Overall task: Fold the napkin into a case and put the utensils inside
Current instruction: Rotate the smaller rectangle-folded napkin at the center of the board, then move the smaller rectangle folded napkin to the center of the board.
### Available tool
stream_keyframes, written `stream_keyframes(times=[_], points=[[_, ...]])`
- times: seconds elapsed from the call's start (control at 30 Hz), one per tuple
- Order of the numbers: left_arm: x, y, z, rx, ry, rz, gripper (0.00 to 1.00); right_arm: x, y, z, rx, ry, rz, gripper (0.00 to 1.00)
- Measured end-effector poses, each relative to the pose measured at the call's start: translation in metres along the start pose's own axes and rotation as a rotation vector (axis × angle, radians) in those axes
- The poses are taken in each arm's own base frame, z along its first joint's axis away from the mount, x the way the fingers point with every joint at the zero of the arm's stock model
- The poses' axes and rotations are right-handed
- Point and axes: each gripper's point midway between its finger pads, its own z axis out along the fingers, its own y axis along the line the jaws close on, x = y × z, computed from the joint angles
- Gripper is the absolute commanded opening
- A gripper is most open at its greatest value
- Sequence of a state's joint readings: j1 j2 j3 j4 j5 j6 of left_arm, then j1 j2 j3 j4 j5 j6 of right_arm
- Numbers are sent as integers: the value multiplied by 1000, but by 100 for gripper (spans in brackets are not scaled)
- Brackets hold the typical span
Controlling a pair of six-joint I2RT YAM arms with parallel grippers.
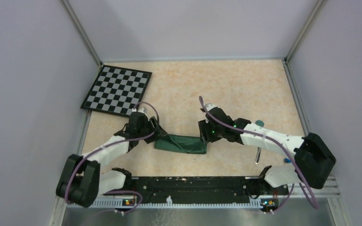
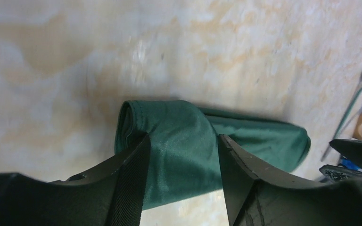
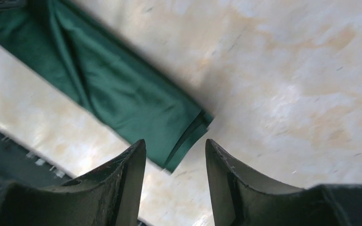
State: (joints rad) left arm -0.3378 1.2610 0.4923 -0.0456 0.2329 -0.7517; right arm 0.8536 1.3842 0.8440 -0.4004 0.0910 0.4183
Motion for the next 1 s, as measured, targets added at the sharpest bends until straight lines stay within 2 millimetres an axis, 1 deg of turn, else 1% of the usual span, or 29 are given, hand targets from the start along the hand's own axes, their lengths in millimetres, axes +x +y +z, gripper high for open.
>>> stream_keyframes(times=[0.07, 0.13, 0.2, 0.23, 0.3, 0.33, 0.37, 0.43, 0.5, 0.53, 0.57, 0.63, 0.73, 0.8, 0.87, 0.9, 1.0], points=[[13, 3, -15, 19, -3, -29, 64, 5, 16, -10, -99, -8, 52, 51], [18, 0, -31, 48, -16, -35, 66, 17, 32, -15, -205, -6, 119, 55], [13, -11, -44, 91, -48, -22, 68, 41, 45, -17, -301, 22, 192, 56], [9, -17, -50, 109, -63, -11, 68, 56, 50, -16, -335, 49, 224, 57], [2, -27, -60, 133, -88, 12, 70, 82, 54, -13, -368, 107, 283, 59], [-3, -32, -66, 141, -99, 26, 70, 92, 54, -11, -370, 128, 312, 59], [-7, -37, -70, 151, -111, 41, 70, 97, 53, -10, -367, 139, 336, 60], [-18, -50, -81, 175, -141, 74, 71, 96, 53, -7, -364, 131, 377, 60], [-26, -59, -89, 191, -162, 96, 71, 87, 53, -1, -360, 103, 416, 57], [-28, -62, -93, 196, -169, 105, 71, 80, 51, 6, -352, 81, 444, 56], [-30, -65, -95, 200, -173, 112, 71, 78, 50, 7, -350, 78, 453, 55], [-33, -69, -100, 207, -182, 122, 71, 64, 45, 16, -342, 49, 487, 54], [-32, -70, -106, 211, -188, 132, 71, 35, 36, 35, -301, 2, 479, 50], [-30, -69, -111, 213, -192, 139, 72, 11, 37, 52, -283, -17, 431, 47], [-31, -70, -117, 220, -209, 147, 72, -14, 45, 70, -293, -25, 365, 47], [-31, -71, -120, 224, -220, 151, 73, -28, 52, 81, -311, -25, 330, 48], [-32, -69, -128, 217, -248, 156, 73, -60, 77, 107, -398, -19, 257, 52]])
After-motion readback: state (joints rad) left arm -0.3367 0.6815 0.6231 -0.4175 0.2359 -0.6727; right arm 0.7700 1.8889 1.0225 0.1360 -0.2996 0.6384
